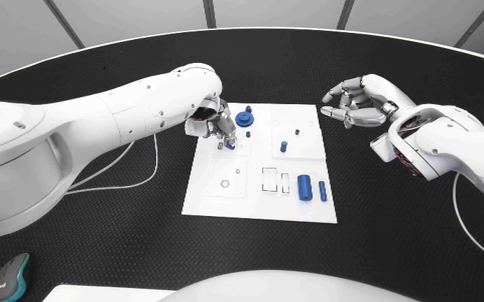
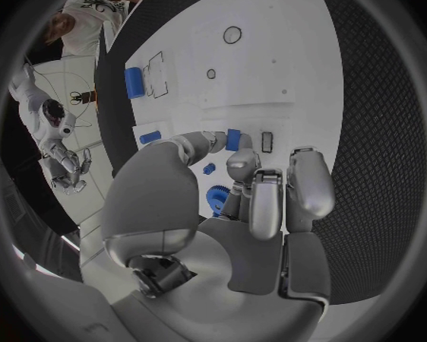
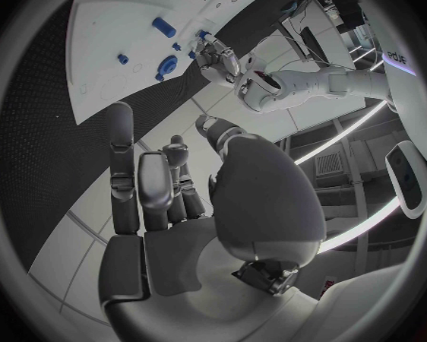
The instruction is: Assemble the parts on the task board
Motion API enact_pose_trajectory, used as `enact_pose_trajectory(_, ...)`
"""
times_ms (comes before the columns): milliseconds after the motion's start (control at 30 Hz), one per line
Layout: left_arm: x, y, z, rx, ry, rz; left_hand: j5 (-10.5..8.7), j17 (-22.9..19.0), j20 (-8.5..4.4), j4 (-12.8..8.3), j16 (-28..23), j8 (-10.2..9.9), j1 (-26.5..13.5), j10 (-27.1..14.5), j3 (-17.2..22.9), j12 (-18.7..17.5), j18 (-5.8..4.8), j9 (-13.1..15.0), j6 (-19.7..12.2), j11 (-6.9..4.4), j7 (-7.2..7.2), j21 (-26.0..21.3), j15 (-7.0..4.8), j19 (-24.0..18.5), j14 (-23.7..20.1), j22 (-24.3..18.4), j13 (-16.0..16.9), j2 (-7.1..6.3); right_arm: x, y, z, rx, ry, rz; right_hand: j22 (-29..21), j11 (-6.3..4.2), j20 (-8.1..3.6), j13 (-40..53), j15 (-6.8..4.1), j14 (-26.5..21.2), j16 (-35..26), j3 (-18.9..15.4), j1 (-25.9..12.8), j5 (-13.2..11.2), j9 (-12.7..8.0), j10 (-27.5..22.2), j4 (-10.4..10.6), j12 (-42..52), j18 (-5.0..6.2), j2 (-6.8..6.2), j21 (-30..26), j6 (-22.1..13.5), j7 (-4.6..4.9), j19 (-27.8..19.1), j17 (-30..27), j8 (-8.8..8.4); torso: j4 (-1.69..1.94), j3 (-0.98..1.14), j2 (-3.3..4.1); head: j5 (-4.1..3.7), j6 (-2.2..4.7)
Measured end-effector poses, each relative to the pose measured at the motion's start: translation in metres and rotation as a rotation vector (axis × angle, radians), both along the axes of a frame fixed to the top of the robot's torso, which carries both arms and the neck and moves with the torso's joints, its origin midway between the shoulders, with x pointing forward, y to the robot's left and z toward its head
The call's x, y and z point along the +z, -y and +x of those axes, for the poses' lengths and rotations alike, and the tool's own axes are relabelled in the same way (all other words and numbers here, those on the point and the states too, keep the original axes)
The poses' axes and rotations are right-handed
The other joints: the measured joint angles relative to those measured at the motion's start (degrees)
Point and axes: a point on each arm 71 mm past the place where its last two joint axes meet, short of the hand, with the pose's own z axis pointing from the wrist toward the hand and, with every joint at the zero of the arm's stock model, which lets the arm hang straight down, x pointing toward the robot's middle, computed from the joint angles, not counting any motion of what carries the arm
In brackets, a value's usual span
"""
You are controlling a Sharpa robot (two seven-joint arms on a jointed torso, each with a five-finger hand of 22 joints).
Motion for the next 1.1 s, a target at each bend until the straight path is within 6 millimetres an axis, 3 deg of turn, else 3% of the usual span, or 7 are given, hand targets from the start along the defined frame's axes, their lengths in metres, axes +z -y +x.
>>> enact_pose_trajectory(1100,-0.0054,0.0035,0.0006,0.006,0.011,0.009,0.21,0.0,0.0,-0.55,0.0,0.17,-0.15,0.0,0.55,0.0,0.0,0.21,0.19,0.23,-0.19,-0.01,0.0,0.0,0.0,0.08,-0.14,0.29,0.0003,-0.0001,-0.0006,0.0,0.001,0.001,-0.17,0.0,0.21,-0.07,0.0,0.0,0.0,0.0,0.0,0.24,-0.1,0.0,0.0,0.0,0.0,0.0,-0.33,-0.21,-0.21,0.21,-0.05,0.37,0.04,-0.07,0.08,-0.05,-0.12)
